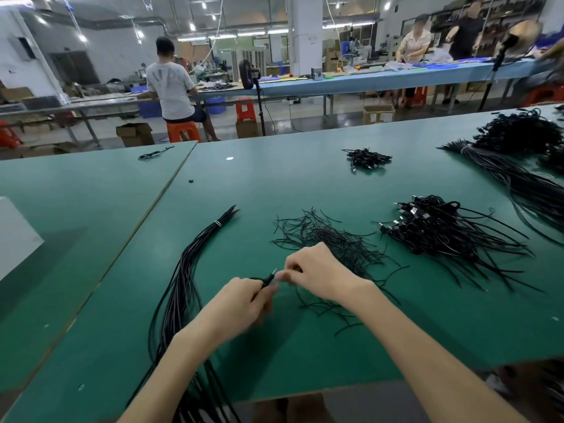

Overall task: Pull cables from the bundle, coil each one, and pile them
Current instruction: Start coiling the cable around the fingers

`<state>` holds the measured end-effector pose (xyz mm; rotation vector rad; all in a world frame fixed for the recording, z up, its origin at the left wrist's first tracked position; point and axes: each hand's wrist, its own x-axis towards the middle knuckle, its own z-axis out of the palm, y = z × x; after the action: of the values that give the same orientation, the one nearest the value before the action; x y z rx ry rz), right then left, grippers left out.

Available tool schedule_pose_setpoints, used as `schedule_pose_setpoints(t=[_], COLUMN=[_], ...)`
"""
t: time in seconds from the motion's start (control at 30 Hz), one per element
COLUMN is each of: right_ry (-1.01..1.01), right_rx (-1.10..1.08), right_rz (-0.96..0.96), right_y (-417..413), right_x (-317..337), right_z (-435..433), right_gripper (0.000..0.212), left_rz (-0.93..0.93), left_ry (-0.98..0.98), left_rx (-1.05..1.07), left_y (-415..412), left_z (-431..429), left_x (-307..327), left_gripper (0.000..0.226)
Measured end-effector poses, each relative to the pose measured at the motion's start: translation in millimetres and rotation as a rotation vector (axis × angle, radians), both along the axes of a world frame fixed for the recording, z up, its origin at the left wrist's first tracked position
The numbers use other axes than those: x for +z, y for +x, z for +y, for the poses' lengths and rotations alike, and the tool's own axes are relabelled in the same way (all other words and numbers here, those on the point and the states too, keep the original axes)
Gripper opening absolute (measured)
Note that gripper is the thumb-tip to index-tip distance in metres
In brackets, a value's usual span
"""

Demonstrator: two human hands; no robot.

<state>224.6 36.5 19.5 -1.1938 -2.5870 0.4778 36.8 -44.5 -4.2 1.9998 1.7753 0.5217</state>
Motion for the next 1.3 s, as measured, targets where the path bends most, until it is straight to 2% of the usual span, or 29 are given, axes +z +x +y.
schedule_pose_setpoints(t=[0.07,0.1,0.13,0.23,0.3,0.43,0.5,0.57,0.7,0.83,0.97,1.13,1.3], right_ry=[-0.071,-0.111,-0.148,-0.235,-0.258,-0.394,-0.472,-0.578,-0.675,-0.771,-0.785,-0.741,-0.629], right_rx=[-0.031,-0.037,-0.043,-0.066,-0.079,-0.053,-0.053,-0.068,-0.095,-0.096,-0.044,-0.147,-0.167], right_rz=[0.170,0.258,0.339,0.546,0.642,0.772,0.814,0.868,0.893,0.871,0.946,1.053,1.142], right_y=[-3,-5,-8,-12,-13,-18,-22,-22,-14,-10,-9,-11,-22], right_x=[1,0,0,-5,-8,-16,-22,-26,-28,-30,-35,-36,-39], right_z=[1,0,-2,-12,-20,-42,-53,-59,-62,-62,-58,-59,-66], right_gripper=[0.033,0.030,0.028,0.025,0.026,0.028,0.028,0.031,0.043,0.040,0.033,0.018,0.014], left_rz=[0.225,0.216,0.131,-0.297,-0.615,-1.267,-1.509,-1.653,-1.710,-1.848,-1.807,-1.735,-1.697], left_ry=[0.156,0.227,0.280,0.315,0.294,0.088,0.014,-0.021,-0.045,-0.062,-0.108,-0.135,-0.085], left_rx=[0.085,0.124,0.157,0.241,0.260,0.315,0.293,0.298,0.360,0.300,0.213,0.133,0.193], left_y=[1,3,5,17,24,36,42,45,42,42,39,30,28], left_z=[3,5,7,15,18,20,18,16,11,9,7,11,14], left_x=[-13,-19,-23,-23,-16,-2,7,15,22,22,17,6,5], left_gripper=[0.048,0.052,0.054,0.043,0.046,0.060,0.063,0.055,0.030,0.021,0.024,0.032,0.041])
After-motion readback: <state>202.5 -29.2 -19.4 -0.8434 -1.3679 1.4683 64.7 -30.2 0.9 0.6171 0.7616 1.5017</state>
